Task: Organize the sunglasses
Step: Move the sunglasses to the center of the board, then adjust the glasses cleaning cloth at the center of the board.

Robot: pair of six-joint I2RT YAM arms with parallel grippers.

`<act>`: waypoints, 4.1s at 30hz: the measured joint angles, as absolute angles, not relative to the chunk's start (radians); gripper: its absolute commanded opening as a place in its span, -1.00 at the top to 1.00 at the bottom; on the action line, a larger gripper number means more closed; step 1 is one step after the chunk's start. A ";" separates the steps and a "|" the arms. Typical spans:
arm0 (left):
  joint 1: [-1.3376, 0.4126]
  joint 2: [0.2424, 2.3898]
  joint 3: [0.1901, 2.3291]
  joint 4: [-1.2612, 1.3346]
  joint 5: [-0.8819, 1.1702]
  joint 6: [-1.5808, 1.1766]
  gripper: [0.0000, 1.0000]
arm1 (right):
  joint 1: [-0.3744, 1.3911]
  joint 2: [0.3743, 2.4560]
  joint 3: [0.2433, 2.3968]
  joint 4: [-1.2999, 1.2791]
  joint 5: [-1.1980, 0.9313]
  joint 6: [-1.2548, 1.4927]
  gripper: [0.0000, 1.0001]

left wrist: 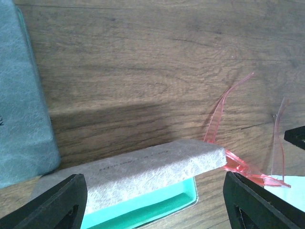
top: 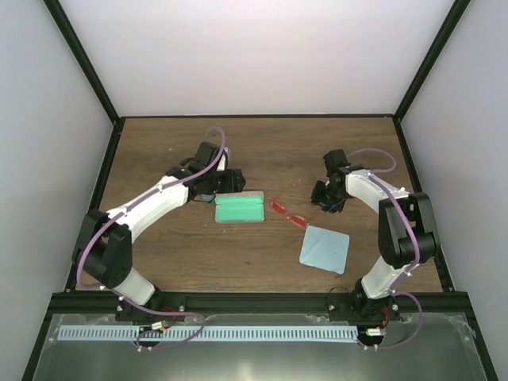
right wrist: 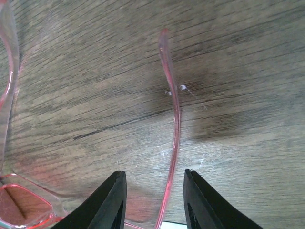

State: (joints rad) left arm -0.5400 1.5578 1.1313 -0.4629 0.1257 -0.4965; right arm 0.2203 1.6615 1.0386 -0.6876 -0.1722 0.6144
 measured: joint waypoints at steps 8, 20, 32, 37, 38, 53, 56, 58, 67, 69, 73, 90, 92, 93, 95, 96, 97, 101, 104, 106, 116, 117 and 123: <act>-0.538 1.631 1.231 -0.488 0.136 -0.461 -0.60 | 0.228 1.684 1.035 -0.665 -0.173 0.645 0.45; -0.487 1.731 1.359 -0.530 0.167 -0.388 -0.60 | 0.245 1.741 1.031 -0.668 -0.164 0.673 0.86; -0.486 1.765 1.373 -0.541 0.226 -0.362 -0.60 | 0.207 1.810 1.153 -0.713 -0.121 0.692 0.98; -0.486 1.768 1.373 -0.547 0.250 -0.355 -0.60 | 0.133 1.837 1.177 -0.720 -0.101 0.688 0.62; -0.486 1.768 1.373 -0.548 0.256 -0.354 -0.60 | 0.124 1.845 1.185 -0.723 -0.096 0.685 0.51; -0.654 1.808 1.406 -0.548 0.346 -0.342 -0.11 | 0.151 1.513 1.076 -0.733 -0.041 0.687 0.26; -0.718 1.847 1.436 -0.527 0.433 -0.331 0.15 | 0.160 1.377 1.000 -0.747 -0.034 0.702 0.41; -0.759 1.873 1.456 -0.517 0.493 -0.316 0.35 | 0.159 1.303 0.943 -0.764 -0.031 0.713 0.64; -0.936 2.077 1.623 -0.502 0.579 -0.282 0.47 | 0.124 1.180 0.771 -0.823 -0.057 0.754 0.93; -0.963 2.093 1.628 -0.503 0.571 -0.282 0.46 | 0.122 1.172 0.762 -0.834 -0.060 0.760 0.93; -0.994 2.137 1.639 -0.488 0.555 -0.282 0.43 | 0.120 1.142 0.761 -0.853 -0.056 0.764 0.90; -1.021 2.320 1.766 -0.498 0.345 -0.284 0.43 | 0.117 1.056 0.762 -0.936 -0.011 0.757 0.82; -1.024 2.301 1.745 -0.503 0.297 -0.283 0.43 | 0.116 1.058 0.762 -0.935 -0.009 0.754 0.82; -1.025 2.285 1.723 -0.503 0.276 -0.283 0.43 | 0.116 1.060 0.762 -0.935 -0.007 0.752 0.81; -1.023 2.249 1.670 -0.503 0.244 -0.284 0.44 | 0.116 1.065 0.762 -0.931 -0.007 0.749 0.81; -1.022 2.226 1.640 -0.504 0.230 -0.286 0.43 | 0.116 1.068 0.762 -0.927 -0.007 0.749 0.81; -1.021 2.207 1.613 -0.508 0.218 -0.288 0.43 | 0.116 1.071 0.761 -0.923 -0.007 0.748 0.81; -1.019 2.159 1.551 -0.527 0.180 -0.295 0.41 | 0.115 1.080 0.736 -0.886 -0.019 0.742 0.81; -1.019 2.143 1.536 -0.546 0.160 -0.295 0.37 | 0.114 1.082 0.708 -0.862 -0.031 0.729 0.81; -1.019 2.141 1.536 -0.554 0.157 -0.295 0.30 | 0.114 1.084 0.700 -0.849 -0.043 0.710 0.81; -1.014 2.122 1.555 -0.577 0.156 -0.297 -0.06 | 0.115 1.181 0.759 -0.714 -0.138 0.548 0.83; -1.013 2.108 1.555 -0.576 0.152 -0.300 -0.11 | 0.115 1.195 0.762 -0.692 -0.157 0.535 0.83; -0.976 1.988 1.552 -0.567 0.117 -0.343 -0.59 | 0.129 1.230 0.712 -0.599 -0.229 0.508 0.83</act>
